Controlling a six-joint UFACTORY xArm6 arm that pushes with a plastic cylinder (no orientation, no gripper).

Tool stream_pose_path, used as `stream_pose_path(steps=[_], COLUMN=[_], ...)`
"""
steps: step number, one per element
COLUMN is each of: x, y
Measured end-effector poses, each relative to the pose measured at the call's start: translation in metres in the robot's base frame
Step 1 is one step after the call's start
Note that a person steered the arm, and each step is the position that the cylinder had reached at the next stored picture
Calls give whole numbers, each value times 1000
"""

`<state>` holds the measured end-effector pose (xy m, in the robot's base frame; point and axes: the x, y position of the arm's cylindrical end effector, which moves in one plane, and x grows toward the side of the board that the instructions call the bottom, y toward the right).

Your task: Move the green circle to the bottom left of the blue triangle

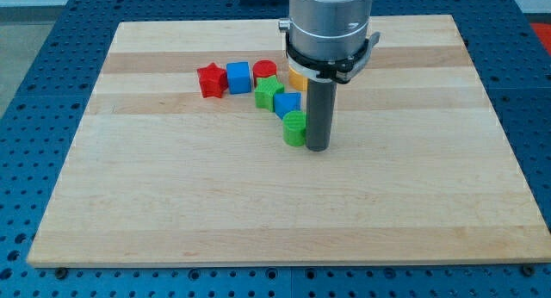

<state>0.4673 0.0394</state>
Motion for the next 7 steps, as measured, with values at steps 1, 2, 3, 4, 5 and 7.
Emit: stream_pose_path(steps=[1,2,3,4,5,7], x=[-4,-13,-17,-32,-48,-2], y=[5,37,42,49,43,-55])
